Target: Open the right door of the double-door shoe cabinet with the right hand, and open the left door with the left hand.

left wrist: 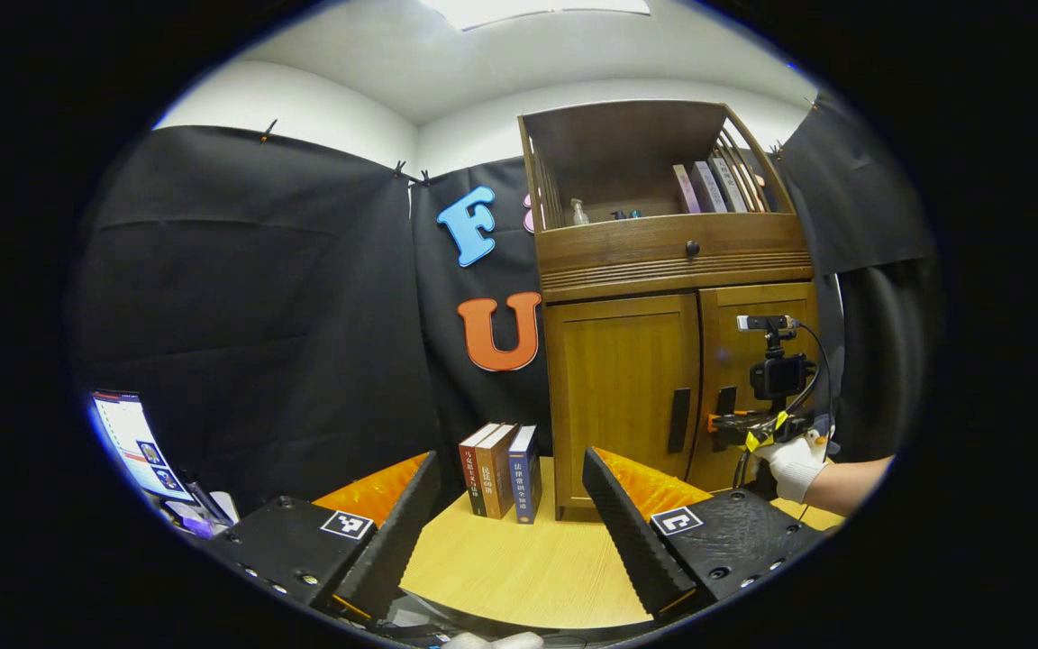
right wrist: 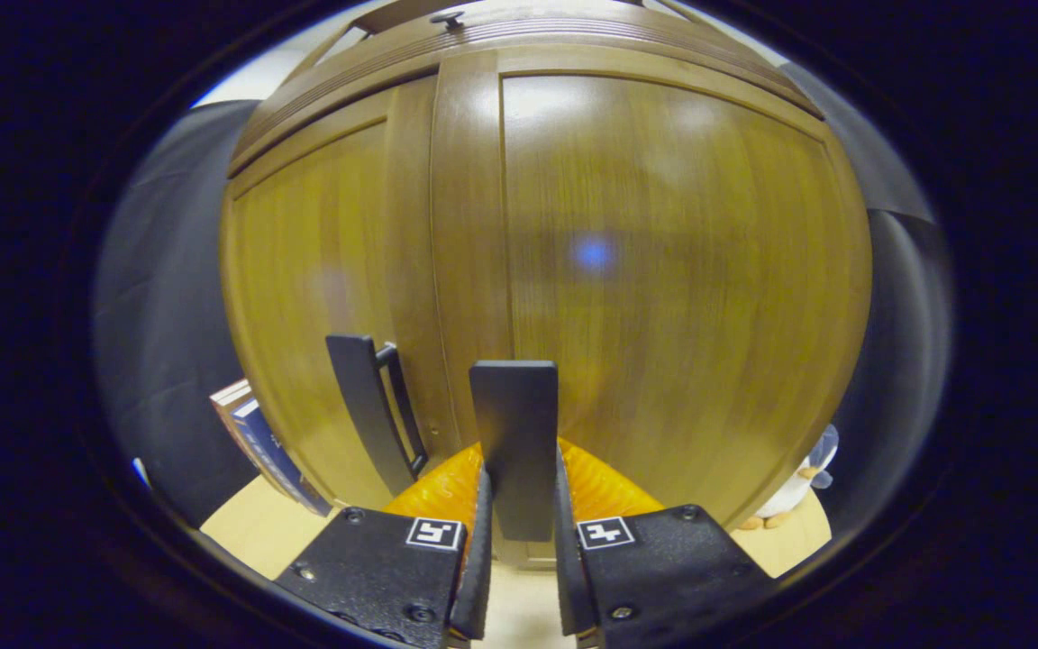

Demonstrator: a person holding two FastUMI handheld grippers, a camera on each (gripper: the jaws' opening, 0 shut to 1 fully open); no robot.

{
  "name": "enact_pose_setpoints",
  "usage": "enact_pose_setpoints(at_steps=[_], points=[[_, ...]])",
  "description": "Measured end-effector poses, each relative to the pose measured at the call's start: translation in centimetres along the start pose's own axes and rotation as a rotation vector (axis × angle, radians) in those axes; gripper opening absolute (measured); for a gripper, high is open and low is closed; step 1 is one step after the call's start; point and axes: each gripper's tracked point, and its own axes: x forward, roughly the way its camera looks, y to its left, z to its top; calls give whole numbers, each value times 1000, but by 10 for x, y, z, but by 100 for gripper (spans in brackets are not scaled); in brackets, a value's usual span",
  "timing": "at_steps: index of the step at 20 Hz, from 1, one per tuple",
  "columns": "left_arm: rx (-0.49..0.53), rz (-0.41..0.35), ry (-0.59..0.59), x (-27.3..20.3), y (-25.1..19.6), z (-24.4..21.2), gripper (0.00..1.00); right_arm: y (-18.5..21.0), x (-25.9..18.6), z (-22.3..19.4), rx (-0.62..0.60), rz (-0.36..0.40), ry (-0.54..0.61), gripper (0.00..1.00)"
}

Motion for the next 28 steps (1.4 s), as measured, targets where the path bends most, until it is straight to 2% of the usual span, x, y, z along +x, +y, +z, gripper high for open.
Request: enact_pose_setpoints(at_steps=[8,13,14,15,19,20,21,28], points=[[1,-37,-6,-7,-2,-3,96,-8,-52,-14,-21,60,10,34],[-9,-77,-10,-5,-10,-7,96,-19,-88,-24,-18,70,18,33],[-11,-85,-10,-5,-12,-7,100,-22,-94,-26,-15,70,19,33],[-14,-94,-10,-6,-13,-7,96,-25,-100,-27,-13,68,22,33],[-21,-130,-10,-5,-20,-10,96,-41,-125,-35,-4,48,28,33],[-23,-138,-9,-6,-22,-11,100,-45,-131,-36,-4,41,30,33],[-25,-146,-10,-6,-22,-11,96,-50,-137,-39,0,34,34,33],[-17,-199,-11,-6,-31,-14,96,-75,-172,-47,5,-32,34,30]])
